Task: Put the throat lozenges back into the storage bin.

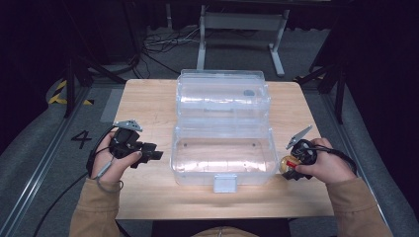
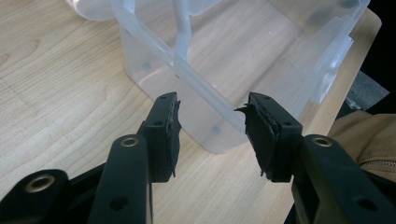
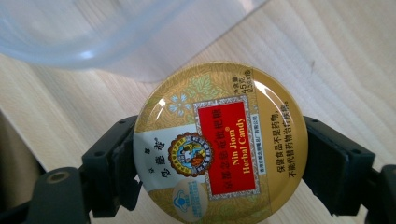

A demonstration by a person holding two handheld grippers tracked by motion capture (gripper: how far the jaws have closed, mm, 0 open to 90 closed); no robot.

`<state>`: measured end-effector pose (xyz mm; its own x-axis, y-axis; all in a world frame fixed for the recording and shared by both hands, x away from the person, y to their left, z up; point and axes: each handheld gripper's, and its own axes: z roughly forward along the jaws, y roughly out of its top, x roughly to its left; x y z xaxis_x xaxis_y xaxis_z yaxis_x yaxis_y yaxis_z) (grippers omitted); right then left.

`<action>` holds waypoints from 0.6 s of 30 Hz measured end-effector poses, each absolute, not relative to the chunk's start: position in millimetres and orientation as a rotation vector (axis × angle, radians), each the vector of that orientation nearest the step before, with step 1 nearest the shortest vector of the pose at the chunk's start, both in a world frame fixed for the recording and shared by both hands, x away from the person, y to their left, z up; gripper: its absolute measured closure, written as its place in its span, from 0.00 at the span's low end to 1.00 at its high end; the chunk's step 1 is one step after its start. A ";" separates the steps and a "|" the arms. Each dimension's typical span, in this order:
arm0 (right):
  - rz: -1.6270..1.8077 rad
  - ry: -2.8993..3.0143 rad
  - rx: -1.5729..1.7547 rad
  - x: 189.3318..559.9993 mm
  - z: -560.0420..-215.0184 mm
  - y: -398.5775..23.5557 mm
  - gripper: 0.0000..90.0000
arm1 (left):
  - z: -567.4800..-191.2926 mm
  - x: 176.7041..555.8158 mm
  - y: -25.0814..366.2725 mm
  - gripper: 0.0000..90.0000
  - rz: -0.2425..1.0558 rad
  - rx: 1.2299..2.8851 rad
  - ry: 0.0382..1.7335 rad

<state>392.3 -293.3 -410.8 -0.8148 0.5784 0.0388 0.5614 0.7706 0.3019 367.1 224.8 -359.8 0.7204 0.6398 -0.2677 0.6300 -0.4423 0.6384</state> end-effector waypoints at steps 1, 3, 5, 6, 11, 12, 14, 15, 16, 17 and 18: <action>0.474 2.900 0.933 392.7 -407.8 -292.9 0.22 | -359.9 367.0 224.9 0.61 0.017 2.174 0.959; 0.476 2.889 0.924 394.0 -400.1 -291.7 0.22 | -359.8 366.9 225.2 0.61 0.018 2.172 0.959; 0.470 2.888 0.920 394.7 -396.1 -291.0 0.22 | -359.6 366.7 225.4 0.61 0.018 2.171 0.960; 0.472 2.892 0.920 395.9 -387.6 -288.9 0.22 | -359.5 366.5 225.6 0.61 0.017 2.170 0.963; 0.484 2.881 0.909 397.9 -373.4 -285.4 0.22 | -359.3 366.7 225.7 0.61 0.018 2.173 0.958; 0.492 2.863 0.901 398.7 -366.8 -282.6 0.22 | -359.2 366.7 225.5 0.61 0.018 2.173 0.957; 0.486 2.861 0.896 399.4 -363.6 -281.4 0.22 | -359.2 366.7 225.4 0.61 0.017 2.174 0.957; 0.495 2.856 0.903 399.5 -360.8 -279.6 0.22 | -359.2 366.6 225.4 0.61 0.017 2.173 0.957; 0.508 2.851 0.907 399.5 -357.8 -278.2 0.22 | -359.2 366.6 225.4 0.61 0.018 2.173 0.957; 0.524 2.851 0.900 400.0 -355.4 -276.8 0.22 | -359.1 366.6 225.5 0.61 0.018 2.173 0.957; 0.534 2.851 0.897 400.2 -352.1 -274.5 0.22 | -359.2 366.6 225.5 0.61 0.017 2.173 0.957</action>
